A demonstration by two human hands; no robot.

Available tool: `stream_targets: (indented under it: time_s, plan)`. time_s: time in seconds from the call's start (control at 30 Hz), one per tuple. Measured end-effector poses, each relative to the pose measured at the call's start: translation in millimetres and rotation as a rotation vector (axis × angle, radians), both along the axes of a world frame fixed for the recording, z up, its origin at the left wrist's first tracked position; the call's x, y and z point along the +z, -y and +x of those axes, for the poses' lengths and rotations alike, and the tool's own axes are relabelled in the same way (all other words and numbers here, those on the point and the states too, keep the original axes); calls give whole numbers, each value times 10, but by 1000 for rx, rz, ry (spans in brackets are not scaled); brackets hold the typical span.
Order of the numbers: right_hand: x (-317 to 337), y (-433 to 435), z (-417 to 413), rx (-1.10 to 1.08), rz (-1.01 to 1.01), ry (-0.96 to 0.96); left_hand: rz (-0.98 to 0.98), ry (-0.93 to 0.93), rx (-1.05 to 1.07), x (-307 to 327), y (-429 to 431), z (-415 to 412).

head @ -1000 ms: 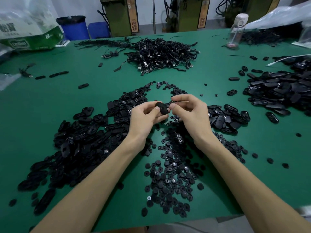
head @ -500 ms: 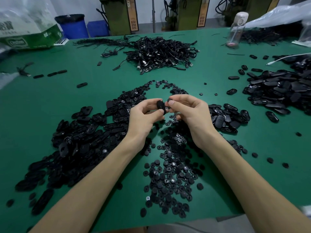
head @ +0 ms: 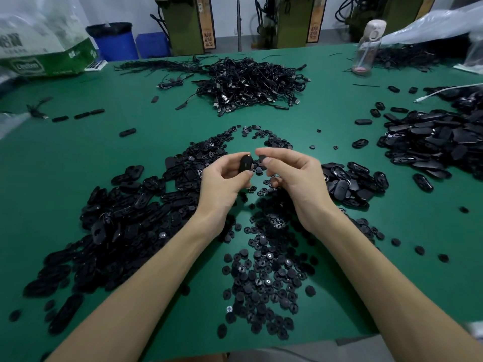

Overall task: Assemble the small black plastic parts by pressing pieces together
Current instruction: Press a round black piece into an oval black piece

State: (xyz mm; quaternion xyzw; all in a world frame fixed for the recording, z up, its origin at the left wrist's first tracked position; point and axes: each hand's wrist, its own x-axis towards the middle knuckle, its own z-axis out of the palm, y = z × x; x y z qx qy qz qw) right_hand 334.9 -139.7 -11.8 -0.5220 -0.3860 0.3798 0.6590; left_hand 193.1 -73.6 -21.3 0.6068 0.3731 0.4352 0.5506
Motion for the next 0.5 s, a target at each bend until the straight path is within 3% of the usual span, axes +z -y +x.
stream_targets:
  time_s: [0.5]
  plan:
    - [-28,-7,-23,-202,-3,392,56,-39,14,-28,-11,7]
